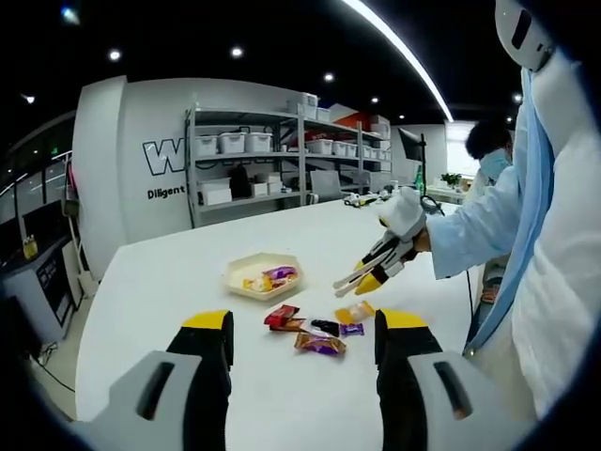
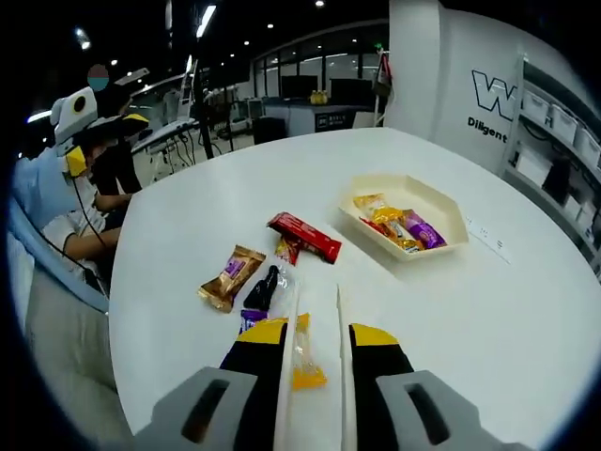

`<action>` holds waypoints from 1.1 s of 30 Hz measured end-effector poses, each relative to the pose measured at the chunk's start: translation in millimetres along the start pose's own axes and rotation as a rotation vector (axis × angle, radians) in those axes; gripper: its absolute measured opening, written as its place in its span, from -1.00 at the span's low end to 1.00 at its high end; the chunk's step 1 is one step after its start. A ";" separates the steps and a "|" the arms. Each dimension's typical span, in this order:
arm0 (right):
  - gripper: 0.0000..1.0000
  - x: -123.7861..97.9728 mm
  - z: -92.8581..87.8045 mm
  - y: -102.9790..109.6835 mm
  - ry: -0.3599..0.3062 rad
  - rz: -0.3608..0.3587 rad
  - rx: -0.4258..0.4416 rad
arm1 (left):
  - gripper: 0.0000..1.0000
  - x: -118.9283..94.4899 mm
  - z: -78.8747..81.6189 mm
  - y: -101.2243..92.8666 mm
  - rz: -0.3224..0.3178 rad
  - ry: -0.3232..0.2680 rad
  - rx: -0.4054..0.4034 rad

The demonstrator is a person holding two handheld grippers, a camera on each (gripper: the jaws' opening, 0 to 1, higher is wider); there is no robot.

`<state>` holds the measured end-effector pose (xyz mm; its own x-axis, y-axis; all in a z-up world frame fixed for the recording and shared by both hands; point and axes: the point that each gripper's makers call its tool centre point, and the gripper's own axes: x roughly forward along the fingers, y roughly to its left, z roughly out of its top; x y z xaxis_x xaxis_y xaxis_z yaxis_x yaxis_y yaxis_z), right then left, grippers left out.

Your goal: Place the target food into the container with the food tongs after gripping and lifting it, then release it inside without dropping or visibly crushing the food.

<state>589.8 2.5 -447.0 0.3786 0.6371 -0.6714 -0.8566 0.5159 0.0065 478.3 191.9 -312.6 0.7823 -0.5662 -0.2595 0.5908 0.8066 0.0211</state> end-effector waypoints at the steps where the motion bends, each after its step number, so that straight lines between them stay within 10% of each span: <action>1: -0.64 -1.2 -1.1 1.8 0.001 0.007 0.002 | 0.17 -0.2 -0.1 -0.3 0.000 0.000 0.001; 14: -0.58 -5.8 -38.9 16.5 0.073 0.060 -0.034 | 0.16 -3.5 -0.4 -7.5 -0.005 0.000 0.007; 33: -0.68 3.4 -47.8 21.4 0.126 0.096 -0.118 | 0.16 -6.7 -0.7 -8.9 0.016 0.007 0.006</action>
<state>556.0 -11.6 -484.5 0.2531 0.5997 -0.7591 -0.9246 0.3808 -0.0074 467.7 188.6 -311.8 0.7904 -0.5519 -0.2657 0.5792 0.8146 0.0307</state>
